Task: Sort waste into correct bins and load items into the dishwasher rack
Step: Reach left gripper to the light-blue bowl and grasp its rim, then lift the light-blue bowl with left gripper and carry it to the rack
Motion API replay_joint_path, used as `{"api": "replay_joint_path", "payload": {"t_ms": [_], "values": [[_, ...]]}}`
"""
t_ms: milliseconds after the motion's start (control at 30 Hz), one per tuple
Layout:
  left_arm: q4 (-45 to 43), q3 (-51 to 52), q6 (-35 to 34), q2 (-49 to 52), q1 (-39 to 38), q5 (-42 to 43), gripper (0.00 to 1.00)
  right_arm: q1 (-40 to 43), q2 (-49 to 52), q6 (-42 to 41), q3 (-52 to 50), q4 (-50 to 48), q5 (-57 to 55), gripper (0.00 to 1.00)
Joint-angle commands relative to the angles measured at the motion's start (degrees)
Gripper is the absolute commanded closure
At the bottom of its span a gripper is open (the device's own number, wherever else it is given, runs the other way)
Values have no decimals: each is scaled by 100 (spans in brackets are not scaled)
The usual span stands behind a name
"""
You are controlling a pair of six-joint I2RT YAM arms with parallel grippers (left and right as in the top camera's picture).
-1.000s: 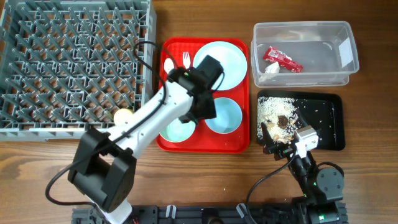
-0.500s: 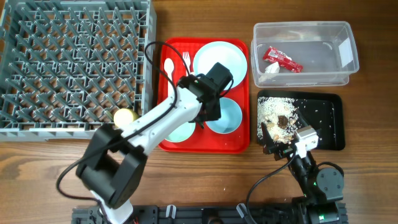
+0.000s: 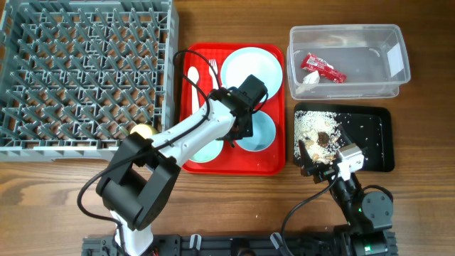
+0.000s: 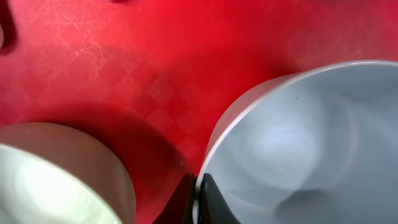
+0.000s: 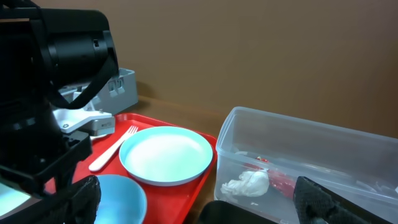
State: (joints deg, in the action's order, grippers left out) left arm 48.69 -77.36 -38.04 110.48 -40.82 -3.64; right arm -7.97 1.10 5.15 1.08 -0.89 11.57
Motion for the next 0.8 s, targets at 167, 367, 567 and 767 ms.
{"api": "replay_joint_path", "payload": {"t_ms": [167, 367, 567, 767], "values": [[1327, -984, 481, -1014, 240, -1670, 96, 33, -83, -79, -79, -20, 87, 0], [1676, -1279, 881, -1532, 260, -3106, 96, 33, -83, -79, -79, -20, 90, 0], [1886, -1276, 914, -1545, 382, -6102, 96, 33, -83, -81, -79, -20, 87, 0], [1598, -1276, 911, -1279, 737, -7396, 96, 33, -83, -79, -79, -20, 87, 0]]}}
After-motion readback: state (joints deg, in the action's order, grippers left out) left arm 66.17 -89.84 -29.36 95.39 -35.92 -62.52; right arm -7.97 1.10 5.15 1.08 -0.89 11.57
